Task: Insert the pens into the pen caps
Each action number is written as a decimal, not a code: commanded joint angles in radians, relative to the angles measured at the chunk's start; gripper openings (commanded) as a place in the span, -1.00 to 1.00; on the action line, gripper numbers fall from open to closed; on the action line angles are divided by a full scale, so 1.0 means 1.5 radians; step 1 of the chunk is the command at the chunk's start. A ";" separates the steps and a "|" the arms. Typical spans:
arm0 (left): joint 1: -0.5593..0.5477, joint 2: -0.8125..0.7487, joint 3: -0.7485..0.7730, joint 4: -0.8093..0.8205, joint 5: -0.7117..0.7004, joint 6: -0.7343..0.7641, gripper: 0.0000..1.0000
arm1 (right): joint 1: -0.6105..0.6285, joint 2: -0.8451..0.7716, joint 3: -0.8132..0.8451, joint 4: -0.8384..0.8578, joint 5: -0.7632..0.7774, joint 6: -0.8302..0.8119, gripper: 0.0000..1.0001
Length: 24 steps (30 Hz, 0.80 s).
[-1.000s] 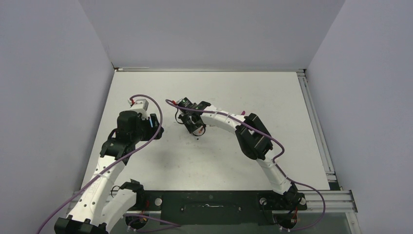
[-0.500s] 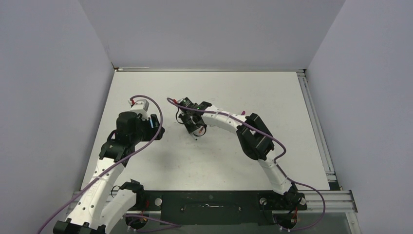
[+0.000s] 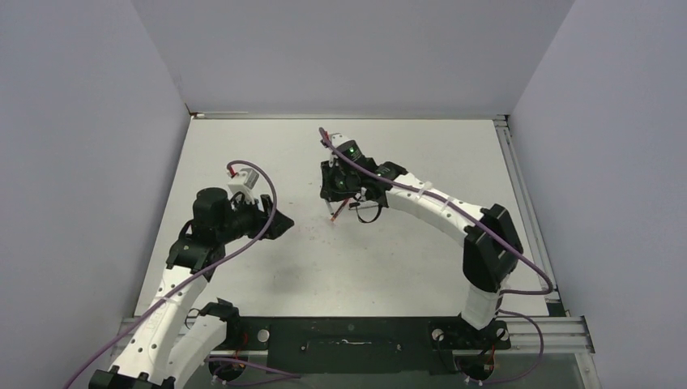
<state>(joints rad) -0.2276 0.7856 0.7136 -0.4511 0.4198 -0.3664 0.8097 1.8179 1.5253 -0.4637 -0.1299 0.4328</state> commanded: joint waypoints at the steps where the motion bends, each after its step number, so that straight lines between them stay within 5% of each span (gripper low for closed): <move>1: -0.001 0.001 -0.009 0.111 0.144 -0.057 0.15 | -0.021 -0.085 -0.055 0.092 -0.047 0.052 -0.89; 12: -0.004 0.048 -0.035 0.360 0.282 -0.249 0.20 | -0.054 -0.254 -0.178 0.243 -0.140 0.149 -0.89; 24: -0.067 0.091 -0.076 0.609 0.295 -0.443 0.24 | -0.052 -0.333 -0.287 0.450 -0.215 0.271 -0.89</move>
<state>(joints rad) -0.3046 0.9077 0.6132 0.2371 0.8394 -0.9005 0.7322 1.3621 1.1439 0.0181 -0.3931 0.7544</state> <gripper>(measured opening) 0.618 0.130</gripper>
